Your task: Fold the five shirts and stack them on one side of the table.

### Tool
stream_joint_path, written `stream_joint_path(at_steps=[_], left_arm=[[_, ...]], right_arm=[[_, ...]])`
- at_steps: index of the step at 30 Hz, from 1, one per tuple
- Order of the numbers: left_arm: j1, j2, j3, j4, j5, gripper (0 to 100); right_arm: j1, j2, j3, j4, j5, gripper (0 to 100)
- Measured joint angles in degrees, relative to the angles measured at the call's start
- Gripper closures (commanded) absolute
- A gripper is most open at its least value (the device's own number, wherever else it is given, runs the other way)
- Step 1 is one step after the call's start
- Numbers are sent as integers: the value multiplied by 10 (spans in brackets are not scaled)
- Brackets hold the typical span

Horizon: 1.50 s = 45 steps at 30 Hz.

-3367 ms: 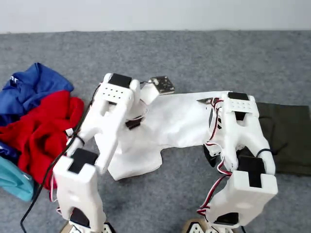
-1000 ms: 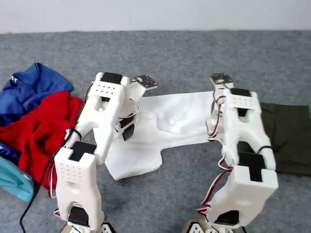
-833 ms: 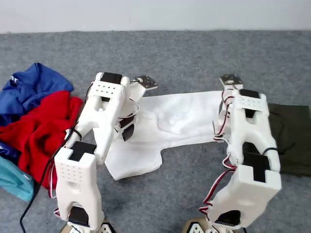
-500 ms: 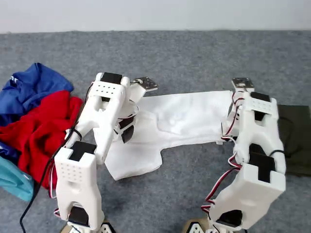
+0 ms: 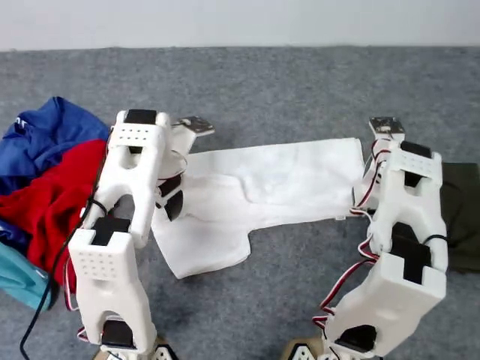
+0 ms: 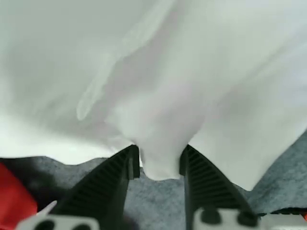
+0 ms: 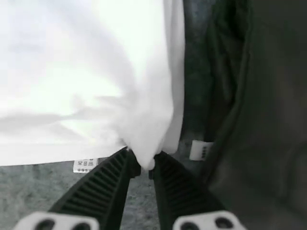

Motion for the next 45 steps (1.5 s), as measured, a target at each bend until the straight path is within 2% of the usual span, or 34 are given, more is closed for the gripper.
stream_joint_path(at_steps=[12,21,23,26,30,34,39,45], left_arm=[[4,0,0,0,0,852],[4,0,0,0,0,852],[4,0,0,0,0,852],[4,0,0,0,0,852],[4,0,0,0,0,852],[4,0,0,0,0,852],[4,0,0,0,0,852],[10,0,0,0,1,848]], right_arm=[[28,0,-4,0,54,984],[49,0,-4,0,60,978],[49,0,-4,1,60,952],[49,0,-4,4,68,855],[49,0,-8,58,102,773],[49,-17,-29,128,120,775],[50,-106,-33,195,122,775],[50,-211,-12,224,125,775]])
